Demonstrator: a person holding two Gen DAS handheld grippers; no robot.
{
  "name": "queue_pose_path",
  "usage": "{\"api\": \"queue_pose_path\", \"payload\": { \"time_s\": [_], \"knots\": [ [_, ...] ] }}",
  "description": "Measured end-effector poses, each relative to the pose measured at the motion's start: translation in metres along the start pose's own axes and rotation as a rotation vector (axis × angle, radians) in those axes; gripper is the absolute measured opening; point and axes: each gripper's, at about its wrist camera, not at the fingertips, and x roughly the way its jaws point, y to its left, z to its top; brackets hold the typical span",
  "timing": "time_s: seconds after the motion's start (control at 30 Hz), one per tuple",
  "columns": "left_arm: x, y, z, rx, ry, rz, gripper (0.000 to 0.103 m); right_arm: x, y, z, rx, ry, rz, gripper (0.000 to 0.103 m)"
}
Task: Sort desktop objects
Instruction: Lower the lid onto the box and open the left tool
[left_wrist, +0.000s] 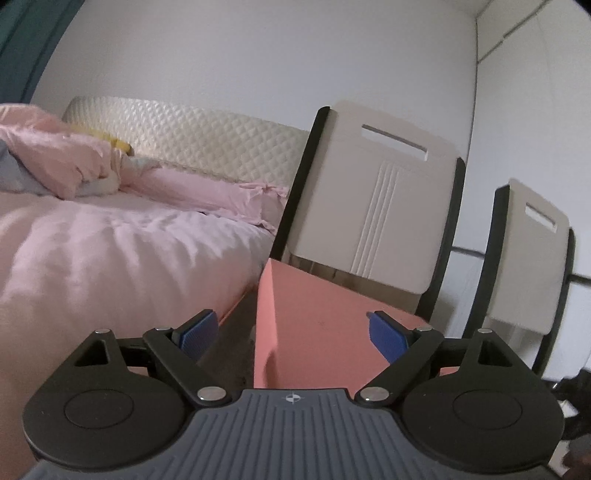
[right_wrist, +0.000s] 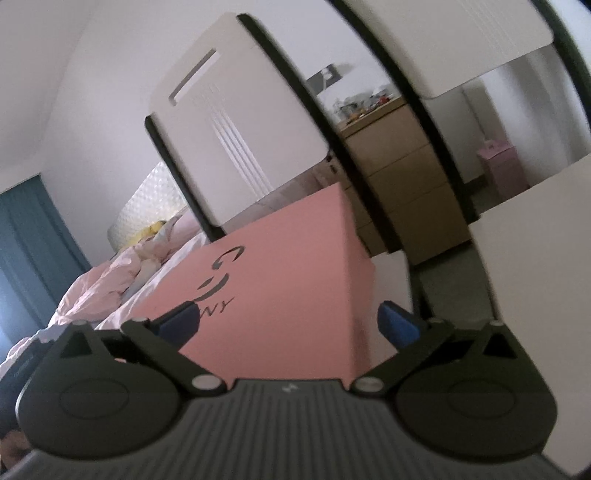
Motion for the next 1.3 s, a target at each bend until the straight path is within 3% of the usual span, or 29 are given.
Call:
{"api": "queue_pose_path", "payload": {
  "time_s": [0.1, 0.27, 0.43, 0.53, 0.7, 0.9, 1.3],
  "knots": [
    [0.005, -0.005, -0.004, 0.031, 0.060, 0.053, 0.092, -0.004, -0.006, 0.001, 0.035, 0.002, -0.011, 0.101],
    [0.010, -0.014, -0.010, 0.097, 0.087, 0.052, 0.086, 0.000, -0.004, -0.003, 0.068, 0.028, -0.031, 0.069],
    [0.010, -0.011, -0.012, 0.087, 0.075, 0.042, 0.081, 0.005, -0.002, -0.006, 0.101, 0.053, -0.051, 0.066],
    [0.009, -0.013, -0.013, 0.103, 0.055, 0.073, 0.081, 0.006, 0.007, -0.005, 0.093, 0.055, -0.015, 0.063],
    [0.013, -0.003, -0.007, 0.067, 0.045, 0.082, 0.081, 0.008, 0.025, -0.002, 0.008, 0.023, 0.006, 0.065],
    [0.021, 0.006, -0.003, 0.067, 0.046, 0.154, 0.082, 0.014, 0.040, -0.003, -0.072, 0.003, 0.049, 0.065],
    [0.026, 0.016, 0.001, 0.038, 0.120, 0.090, 0.083, 0.029, 0.027, -0.004, -0.016, 0.058, 0.048, 0.066]
  ]
}}
